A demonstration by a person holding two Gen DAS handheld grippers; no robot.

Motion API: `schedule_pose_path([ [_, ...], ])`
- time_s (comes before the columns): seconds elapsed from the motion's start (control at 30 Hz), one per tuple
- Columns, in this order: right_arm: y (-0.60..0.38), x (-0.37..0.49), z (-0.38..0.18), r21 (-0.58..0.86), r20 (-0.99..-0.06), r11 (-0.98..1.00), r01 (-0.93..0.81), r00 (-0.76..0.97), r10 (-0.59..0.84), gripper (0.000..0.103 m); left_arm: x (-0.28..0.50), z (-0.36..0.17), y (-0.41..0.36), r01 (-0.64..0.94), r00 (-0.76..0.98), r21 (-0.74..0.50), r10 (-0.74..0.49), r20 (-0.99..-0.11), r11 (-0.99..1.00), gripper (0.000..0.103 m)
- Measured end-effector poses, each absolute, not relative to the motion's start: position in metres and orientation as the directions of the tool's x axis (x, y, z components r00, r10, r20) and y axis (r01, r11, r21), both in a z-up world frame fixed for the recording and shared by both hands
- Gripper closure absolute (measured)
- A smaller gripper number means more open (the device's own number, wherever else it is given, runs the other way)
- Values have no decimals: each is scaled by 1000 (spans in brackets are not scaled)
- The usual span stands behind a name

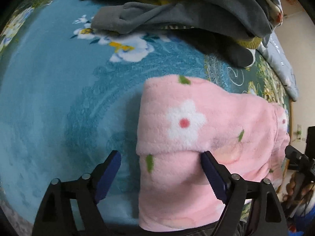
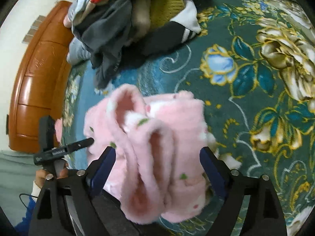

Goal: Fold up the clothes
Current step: 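Grasp the fleece bundle with both tools from opposite sides, then carry the fleece bundle with both tools toward the wooden headboard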

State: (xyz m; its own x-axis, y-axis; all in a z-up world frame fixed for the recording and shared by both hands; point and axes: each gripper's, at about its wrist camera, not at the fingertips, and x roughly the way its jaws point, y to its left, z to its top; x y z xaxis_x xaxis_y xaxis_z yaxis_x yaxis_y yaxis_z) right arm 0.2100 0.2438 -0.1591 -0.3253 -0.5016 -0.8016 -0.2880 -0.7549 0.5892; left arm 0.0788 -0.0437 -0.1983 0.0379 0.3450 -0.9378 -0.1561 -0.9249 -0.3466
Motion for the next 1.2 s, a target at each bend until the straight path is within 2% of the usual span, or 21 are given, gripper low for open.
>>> schedule_pose_path([
  [0.13,235,201,-172,618,-786,-717,-322,-288,-547,6,81,-202,-57,-121,49,-420,417,-908,-899,17],
  [0.3,226,187,-187,558,-828,-782,-276,-250,-502,6,83,-217,-64,-37,69,-456,453,-889,-889,14],
  [0.47,227,182,-204,562,-821,-782,-269,-294,-489,5,78,-245,-61,85,59,-487,492,-868,-869,12],
  [0.7,233,184,-211,588,-798,-757,-283,-352,-488,5,87,-266,-67,258,34,-583,611,-791,-770,12],
  [0.97,233,197,-210,607,-788,-715,-345,-380,-486,5,101,-251,-57,208,11,-533,547,-837,-820,12],
  [1.03,232,197,-208,603,-791,-713,-358,-384,-477,10,106,-248,-54,213,-4,-528,539,-842,-822,16],
  [1.07,232,197,-206,602,-792,-711,-363,-389,-471,13,108,-246,-53,214,-17,-533,542,-840,-819,24],
  [1.13,231,200,-201,603,-790,-704,-374,-404,-462,27,112,-241,-51,204,-42,-542,546,-837,-815,38],
  [1.17,230,201,-198,605,-787,-700,-378,-413,-458,32,114,-238,-50,190,-51,-545,546,-836,-817,49],
  [1.2,229,203,-194,604,-787,-704,-374,-420,-452,39,116,-235,-48,175,-57,-549,548,-834,-817,54],
])
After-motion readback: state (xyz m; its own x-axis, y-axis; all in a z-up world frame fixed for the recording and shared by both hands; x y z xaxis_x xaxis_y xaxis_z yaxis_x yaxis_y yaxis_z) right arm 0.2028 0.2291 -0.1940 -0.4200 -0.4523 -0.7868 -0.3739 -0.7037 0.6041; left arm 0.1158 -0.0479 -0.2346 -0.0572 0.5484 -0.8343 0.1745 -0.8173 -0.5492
